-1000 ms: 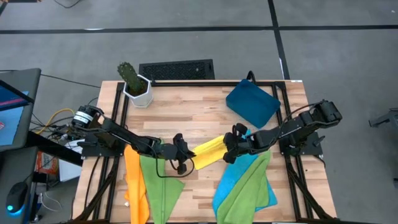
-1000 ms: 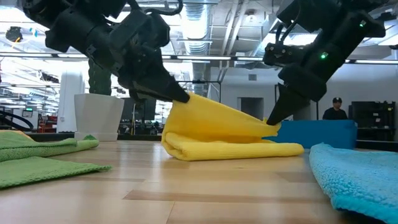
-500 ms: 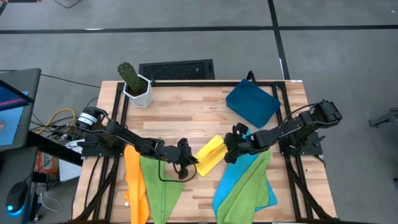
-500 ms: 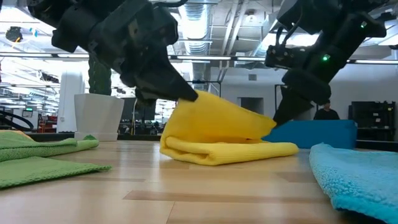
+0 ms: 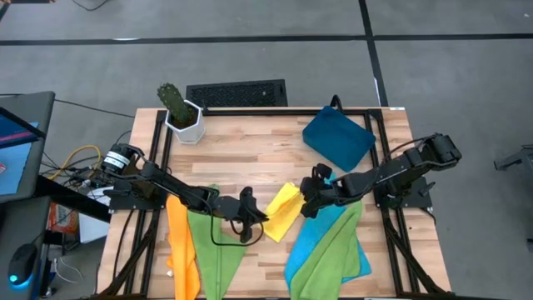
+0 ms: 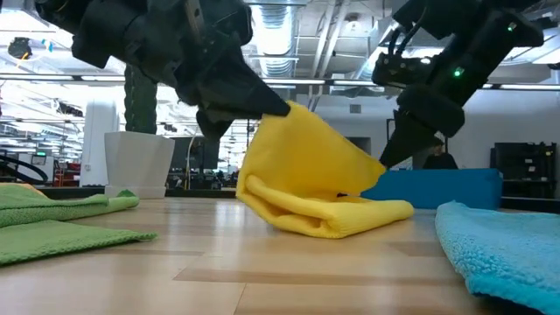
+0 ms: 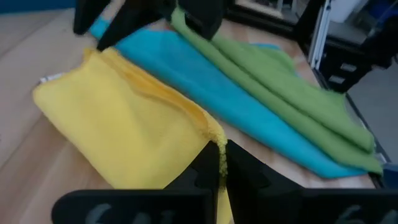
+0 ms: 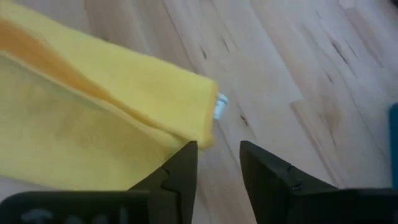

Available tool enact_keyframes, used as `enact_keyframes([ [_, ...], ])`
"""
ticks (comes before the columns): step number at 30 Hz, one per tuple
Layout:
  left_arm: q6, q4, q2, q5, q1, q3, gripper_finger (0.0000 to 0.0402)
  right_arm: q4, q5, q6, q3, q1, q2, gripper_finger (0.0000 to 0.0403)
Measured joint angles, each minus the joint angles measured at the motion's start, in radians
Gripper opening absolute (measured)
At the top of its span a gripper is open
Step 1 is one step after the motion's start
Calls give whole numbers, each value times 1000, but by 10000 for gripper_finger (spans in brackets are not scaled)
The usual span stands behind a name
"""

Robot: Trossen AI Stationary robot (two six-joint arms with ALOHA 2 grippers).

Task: Fold microfiber towels
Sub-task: Fold the yellow microfiber cloth

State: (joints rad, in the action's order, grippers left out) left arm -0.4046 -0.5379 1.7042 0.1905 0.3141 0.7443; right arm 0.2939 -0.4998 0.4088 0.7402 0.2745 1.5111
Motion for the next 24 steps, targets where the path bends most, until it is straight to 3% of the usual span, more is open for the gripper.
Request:
enact_keyframes([
  [5,4,-24,0,2,0,0,8,15,27,29,-1,21,-9,143],
  [13,0,-21,53,-26,0,10,8,-3,28,153,-17,148,-1,133],
  [24,33,2,83,-83,0,82,8,-250,6,219,-114,197,34,109],
])
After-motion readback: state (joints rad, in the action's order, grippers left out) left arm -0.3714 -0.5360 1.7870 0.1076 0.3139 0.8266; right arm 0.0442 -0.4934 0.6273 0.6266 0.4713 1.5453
